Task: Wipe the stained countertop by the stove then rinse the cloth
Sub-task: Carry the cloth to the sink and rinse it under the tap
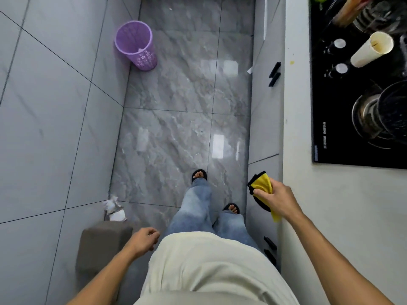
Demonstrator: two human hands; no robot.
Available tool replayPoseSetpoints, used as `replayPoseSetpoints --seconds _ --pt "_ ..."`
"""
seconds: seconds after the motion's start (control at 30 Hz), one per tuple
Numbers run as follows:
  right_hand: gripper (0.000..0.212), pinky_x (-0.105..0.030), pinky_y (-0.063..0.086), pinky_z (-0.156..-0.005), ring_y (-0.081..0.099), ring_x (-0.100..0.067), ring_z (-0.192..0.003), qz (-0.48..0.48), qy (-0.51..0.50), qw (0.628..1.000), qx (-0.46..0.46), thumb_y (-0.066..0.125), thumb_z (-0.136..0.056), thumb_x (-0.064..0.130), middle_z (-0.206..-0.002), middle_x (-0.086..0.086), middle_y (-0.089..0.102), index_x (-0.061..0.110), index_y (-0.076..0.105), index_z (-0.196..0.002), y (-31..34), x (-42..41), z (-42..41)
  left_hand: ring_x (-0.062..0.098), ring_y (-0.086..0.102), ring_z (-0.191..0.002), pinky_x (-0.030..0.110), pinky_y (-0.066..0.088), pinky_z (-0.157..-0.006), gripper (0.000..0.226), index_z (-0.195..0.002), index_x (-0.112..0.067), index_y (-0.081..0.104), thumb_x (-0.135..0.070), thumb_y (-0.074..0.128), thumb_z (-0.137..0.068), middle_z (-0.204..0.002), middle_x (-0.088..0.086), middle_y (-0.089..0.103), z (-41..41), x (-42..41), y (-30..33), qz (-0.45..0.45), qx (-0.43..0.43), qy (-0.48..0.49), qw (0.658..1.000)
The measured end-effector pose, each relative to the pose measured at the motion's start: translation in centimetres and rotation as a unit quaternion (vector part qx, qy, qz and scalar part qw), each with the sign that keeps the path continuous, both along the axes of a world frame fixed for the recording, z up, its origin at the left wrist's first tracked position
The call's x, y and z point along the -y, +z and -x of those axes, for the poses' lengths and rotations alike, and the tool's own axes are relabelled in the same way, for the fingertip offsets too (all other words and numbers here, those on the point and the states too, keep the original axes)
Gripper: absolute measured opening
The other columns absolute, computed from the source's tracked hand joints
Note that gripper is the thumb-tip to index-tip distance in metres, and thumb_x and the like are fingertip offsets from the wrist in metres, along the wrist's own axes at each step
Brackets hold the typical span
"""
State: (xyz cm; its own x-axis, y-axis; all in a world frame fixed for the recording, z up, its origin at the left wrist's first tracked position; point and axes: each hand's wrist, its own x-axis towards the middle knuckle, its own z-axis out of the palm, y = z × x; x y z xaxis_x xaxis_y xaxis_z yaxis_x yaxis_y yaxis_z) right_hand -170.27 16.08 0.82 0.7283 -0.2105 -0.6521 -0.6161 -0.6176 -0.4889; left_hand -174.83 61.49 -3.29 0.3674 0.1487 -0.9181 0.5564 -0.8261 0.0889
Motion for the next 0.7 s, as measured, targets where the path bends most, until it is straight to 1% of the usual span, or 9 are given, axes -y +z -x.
replayPoseSetpoints --seconds 0.07,0.2,0.3,0.4,0.47,0.57,0.6,0.7 --pt "0.02 -0.04 0.055 -0.076 0.068 -0.021 -0.08 0.004 0.002 1.0 0.001 0.078 -0.092 0.041 -0.083 -0.001 0.073 0.023 0.07 -0.097 -0.2 -0.6 -2.7 0.007 0.06 -0.058 0.022 0.046 -0.057 0.023 -0.095 -0.013 0.077 -0.026 0.06 -0.102 -0.079 -0.002 0.076 -1.3 -0.7 -0.2 0.001 -0.007 0.018 1.0" --pt "0.015 -0.04 0.056 -0.076 0.068 -0.023 -0.082 0.008 0.002 1.0 -0.022 0.076 -0.094 0.038 -0.084 -0.002 0.073 0.025 0.069 -0.094 -0.6 -1.9 -6.7 0.016 0.064 -0.079 0.03 0.048 -0.072 0.025 -0.095 -0.014 0.078 -0.028 0.059 -0.102 -0.093 0.002 0.08 -6.7 -1.1 -0.2 0.022 -0.006 0.036 0.999" --pt "0.017 -0.042 0.056 -0.08 0.068 -0.026 -0.084 0.021 -0.004 0.999 -0.046 0.072 -0.096 0.04 -0.087 -0.004 0.074 0.023 0.068 -0.094 -0.8 -2.4 -8.7 0.02 0.063 -0.081 0.034 0.051 -0.078 0.023 -0.093 -0.011 0.074 -0.021 0.057 -0.103 -0.092 0.006 0.076 -12.7 -0.2 0.1 0.051 0.026 0.033 0.998" --pt "0.021 -0.04 0.054 -0.077 0.067 -0.029 -0.082 0.022 -0.031 0.998 -0.055 0.069 -0.098 0.039 -0.084 -0.004 0.073 0.02 0.066 -0.089 -0.7 -2.3 -9.7 0.023 0.066 -0.076 0.031 0.049 -0.07 0.02 -0.097 -0.013 0.073 -0.021 0.056 -0.104 -0.089 0.006 0.074 -19.8 1.4 0.7 0.069 0.06 0.029 0.995" --pt "0.021 -0.039 0.053 -0.075 0.067 -0.028 -0.08 0.026 -0.045 0.997 -0.064 0.069 -0.099 0.037 -0.082 -0.003 0.072 0.02 0.064 -0.087 -0.5 -2.0 -10.0 0.026 0.07 -0.077 0.029 0.049 -0.067 0.02 -0.102 -0.012 0.074 -0.022 0.056 -0.104 -0.093 0.008 0.076 -24.4 2.8 1.1 0.084 0.082 0.023 0.993" --pt "0.015 -0.038 0.051 -0.072 0.065 -0.019 -0.078 0.043 -0.049 0.994 -0.089 0.069 -0.099 0.037 -0.083 0.002 0.072 0.029 0.063 -0.087 -0.8 -1.2 -10.7 0.03 0.076 -0.092 0.036 0.056 -0.078 0.021 -0.107 -0.014 0.074 -0.025 0.057 -0.104 -0.101 0.008 0.078 -31.2 5.2 1.8 0.115 0.105 0.01 0.988" --pt "0.013 -0.037 0.05 -0.071 0.065 -0.018 -0.078 0.048 -0.039 0.993 -0.1 0.069 -0.099 0.037 -0.085 0.001 0.072 0.031 0.062 -0.089 -1.1 -0.9 -11.1 0.029 0.076 -0.093 0.036 0.056 -0.078 0.02 -0.108 -0.015 0.074 -0.026 0.057 -0.103 -0.102 0.007 0.078 -33.4 6.0 2.0 0.125 0.113 0.006 0.986" --pt "0.01 -0.04 0.053 -0.075 0.066 -0.02 -0.082 0.057 -0.003 0.989 -0.134 0.069 -0.099 0.036 -0.092 -0.002 0.073 0.029 0.063 -0.095 -2.1 0.0 -13.3 0.026 0.077 -0.092 0.027 0.051 -0.066 0.017 -0.11 -0.018 0.073 -0.024 0.058 -0.103 -0.103 0.004 0.077 -39.2 7.9 2.3 0.143 0.135 -0.005 0.98"
